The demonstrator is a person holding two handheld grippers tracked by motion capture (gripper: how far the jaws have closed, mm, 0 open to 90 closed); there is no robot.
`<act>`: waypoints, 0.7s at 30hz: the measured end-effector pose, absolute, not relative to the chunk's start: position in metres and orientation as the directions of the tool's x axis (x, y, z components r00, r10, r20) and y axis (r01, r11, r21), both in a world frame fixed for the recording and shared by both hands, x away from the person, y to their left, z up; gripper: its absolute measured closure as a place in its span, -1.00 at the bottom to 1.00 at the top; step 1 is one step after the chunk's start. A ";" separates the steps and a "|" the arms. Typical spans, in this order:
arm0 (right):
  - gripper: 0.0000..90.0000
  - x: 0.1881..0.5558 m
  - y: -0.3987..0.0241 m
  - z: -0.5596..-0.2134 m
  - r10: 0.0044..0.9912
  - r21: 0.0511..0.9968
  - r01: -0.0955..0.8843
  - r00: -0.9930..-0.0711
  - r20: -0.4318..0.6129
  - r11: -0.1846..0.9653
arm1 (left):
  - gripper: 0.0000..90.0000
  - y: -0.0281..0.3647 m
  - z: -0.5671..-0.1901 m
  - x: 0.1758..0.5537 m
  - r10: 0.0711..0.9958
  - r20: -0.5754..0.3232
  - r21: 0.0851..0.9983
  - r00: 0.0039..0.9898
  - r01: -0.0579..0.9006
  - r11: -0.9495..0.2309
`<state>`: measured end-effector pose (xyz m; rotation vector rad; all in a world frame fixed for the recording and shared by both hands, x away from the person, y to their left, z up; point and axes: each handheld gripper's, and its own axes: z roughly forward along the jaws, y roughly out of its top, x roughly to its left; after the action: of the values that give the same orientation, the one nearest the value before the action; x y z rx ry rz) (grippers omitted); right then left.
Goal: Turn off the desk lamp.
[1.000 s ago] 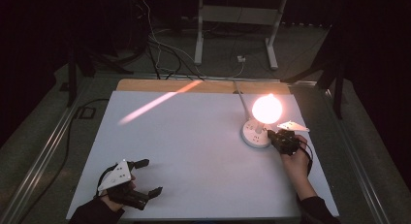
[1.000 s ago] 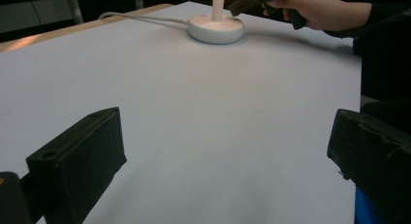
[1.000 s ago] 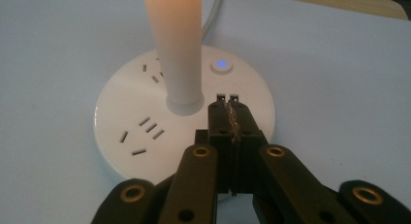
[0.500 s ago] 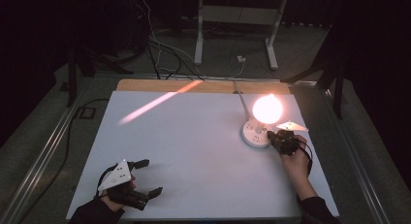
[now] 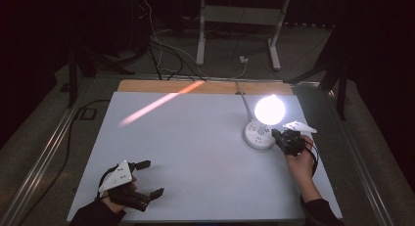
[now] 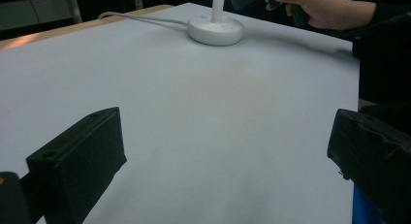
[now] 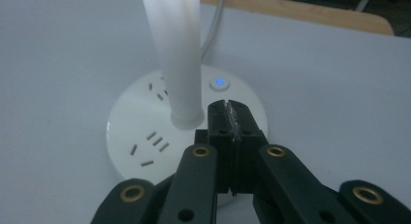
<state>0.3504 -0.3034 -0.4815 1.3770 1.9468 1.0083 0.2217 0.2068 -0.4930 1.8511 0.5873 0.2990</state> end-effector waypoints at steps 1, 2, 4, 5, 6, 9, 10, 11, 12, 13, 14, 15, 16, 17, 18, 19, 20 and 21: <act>0.99 0.349 -0.304 -0.479 0.945 0.827 0.528 -0.327 -0.013 0.194 | -0.99 0.207 -0.493 0.222 0.529 -0.076 0.933 0.845 0.248 -0.262; 0.99 0.348 -0.305 -0.476 0.946 0.830 0.523 -0.325 -0.015 0.193 | -0.99 0.207 -0.493 0.222 0.529 -0.076 0.933 0.845 0.248 -0.261; 0.99 0.346 -0.306 -0.473 0.947 0.836 0.517 -0.322 -0.009 0.184 | -0.99 0.207 -0.493 0.222 0.531 -0.078 0.934 0.844 0.248 -0.258; 0.99 0.345 -0.306 -0.472 0.947 0.837 0.516 -0.322 -0.008 0.183 | -0.99 0.207 -0.493 0.222 0.532 -0.079 0.934 0.843 0.249 -0.257; 0.99 0.345 -0.307 -0.472 0.947 0.838 0.515 -0.322 -0.006 0.181 | -0.99 0.207 -0.493 0.222 0.531 -0.076 0.933 0.844 0.248 -0.260; 0.99 0.344 -0.307 -0.469 0.948 0.842 0.508 -0.319 -0.013 0.183 | -0.99 0.207 -0.493 0.222 0.530 -0.075 0.933 0.845 0.247 -0.261; 0.99 0.344 -0.307 -0.469 0.948 0.843 0.507 -0.319 -0.013 0.183 | -0.99 0.207 -0.493 0.222 0.532 -0.077 0.933 0.843 0.249 -0.261; 0.99 0.344 -0.307 -0.469 0.948 0.844 0.505 -0.318 -0.012 0.180 | -0.99 0.207 -0.493 0.222 0.532 -0.077 0.932 0.843 0.250 -0.261; 0.99 0.344 -0.307 -0.468 0.948 0.844 0.505 -0.318 -0.014 0.181 | -0.99 0.207 -0.493 0.222 0.532 -0.077 0.933 0.844 0.249 -0.261; 0.99 0.344 -0.307 -0.469 0.948 0.843 0.505 -0.319 -0.016 0.184 | -0.99 0.207 -0.493 0.222 0.531 -0.076 0.932 0.844 0.249 -0.262; 0.99 0.344 -0.307 -0.469 0.948 0.843 0.506 -0.317 -0.017 0.184 | -0.99 0.207 -0.493 0.222 0.532 -0.074 0.933 0.843 0.247 -0.262; 0.99 0.344 -0.307 -0.469 0.948 0.843 0.506 -0.317 -0.017 0.184 | -0.99 0.207 -0.493 0.222 0.532 -0.077 0.933 0.843 0.249 -0.260; 0.99 0.345 -0.307 -0.469 0.948 0.842 0.506 -0.318 -0.019 0.186 | -0.99 0.207 -0.493 0.222 0.531 -0.080 0.933 0.843 0.251 -0.259; 0.99 0.345 -0.307 -0.470 0.948 0.843 0.505 -0.317 -0.018 0.185 | -0.99 0.207 -0.493 0.222 0.532 -0.076 0.933 0.843 0.249 -0.261; 0.99 0.345 -0.307 -0.470 0.949 0.843 0.506 -0.316 -0.019 0.185 | -0.99 0.207 -0.493 0.221 0.532 -0.072 0.932 0.844 0.246 -0.264; 0.99 0.346 -0.307 -0.471 0.948 0.841 0.507 -0.316 -0.021 0.187 | -0.99 0.207 -0.493 0.222 0.530 -0.071 0.932 0.845 0.245 -0.266; 0.99 0.346 -0.307 -0.471 0.949 0.841 0.509 -0.315 -0.020 0.187 | -0.99 0.207 -0.493 0.222 0.530 -0.071 0.933 0.845 0.244 -0.264; 0.99 0.346 -0.307 -0.472 0.949 0.841 0.508 -0.315 -0.020 0.186 | -0.99 0.207 -0.493 0.222 0.531 -0.073 0.933 0.844 0.247 -0.263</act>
<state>0.3464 -0.3070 -0.4716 1.3613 1.9085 1.0241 0.2218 0.2069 -0.4928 1.8536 0.5859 0.3035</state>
